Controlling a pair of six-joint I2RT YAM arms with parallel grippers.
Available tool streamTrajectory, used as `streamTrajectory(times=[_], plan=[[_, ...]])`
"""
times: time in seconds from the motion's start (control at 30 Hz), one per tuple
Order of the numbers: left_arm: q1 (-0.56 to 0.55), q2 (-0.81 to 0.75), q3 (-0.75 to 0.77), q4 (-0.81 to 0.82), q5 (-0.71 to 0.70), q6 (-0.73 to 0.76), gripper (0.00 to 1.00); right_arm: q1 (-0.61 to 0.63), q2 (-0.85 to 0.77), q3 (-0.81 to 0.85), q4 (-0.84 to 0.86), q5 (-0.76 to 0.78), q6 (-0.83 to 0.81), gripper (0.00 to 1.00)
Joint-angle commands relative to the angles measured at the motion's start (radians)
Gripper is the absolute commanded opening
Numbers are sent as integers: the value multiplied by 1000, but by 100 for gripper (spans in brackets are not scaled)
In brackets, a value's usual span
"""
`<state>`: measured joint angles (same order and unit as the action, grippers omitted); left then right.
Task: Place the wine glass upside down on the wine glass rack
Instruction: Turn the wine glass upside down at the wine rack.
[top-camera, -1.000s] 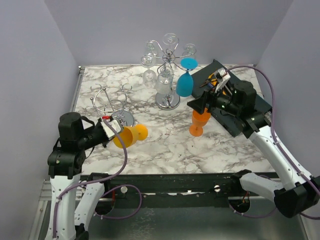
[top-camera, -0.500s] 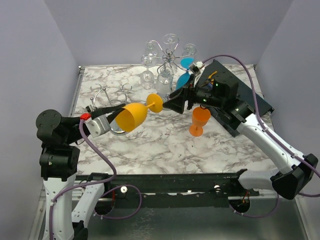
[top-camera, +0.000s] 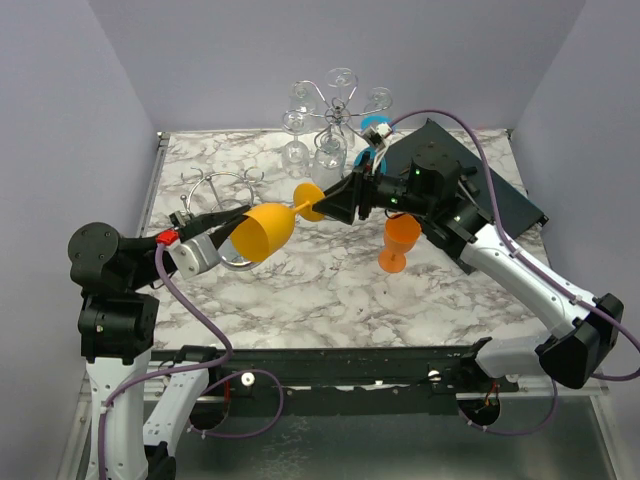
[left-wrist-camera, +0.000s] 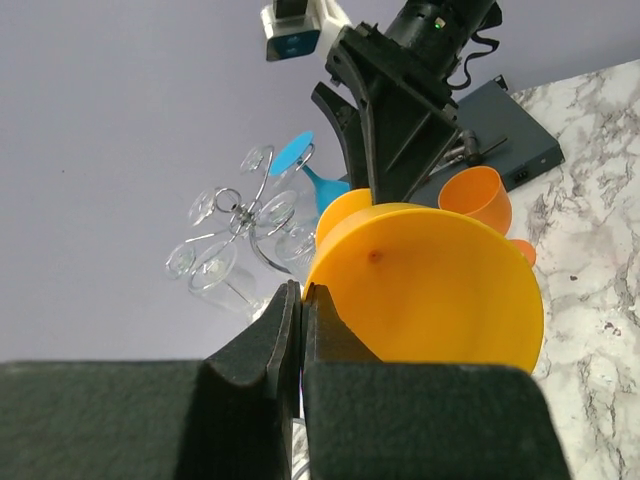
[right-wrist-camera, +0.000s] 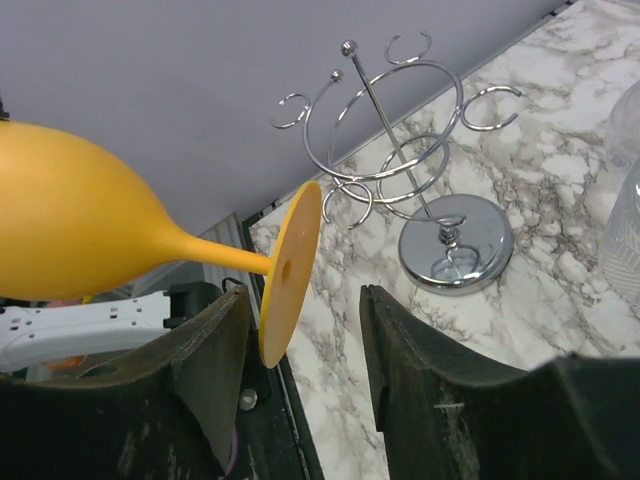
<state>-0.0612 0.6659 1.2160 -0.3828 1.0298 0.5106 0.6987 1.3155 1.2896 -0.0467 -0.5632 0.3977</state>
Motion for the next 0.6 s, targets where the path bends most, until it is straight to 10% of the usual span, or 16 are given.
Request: streamTrajectory(times=[0.0, 0.17, 0.27, 0.33, 0.57], plan=[[-3, -14, 10, 28, 40, -14, 0, 24, 47, 20, 74, 17, 26, 45], [-2, -14, 13, 28, 45, -31, 2, 35, 52, 30, 67, 43, 3, 11], [-2, -23, 6, 27, 76, -97, 73, 35, 43, 72, -7, 86, -61, 5], [-2, -43, -6, 17, 106, -128, 97, 35, 39, 111, -65, 108, -125, 5], [8, -111, -37, -20, 116, -124, 99, 35, 15, 212, -292, 216, -456, 0]])
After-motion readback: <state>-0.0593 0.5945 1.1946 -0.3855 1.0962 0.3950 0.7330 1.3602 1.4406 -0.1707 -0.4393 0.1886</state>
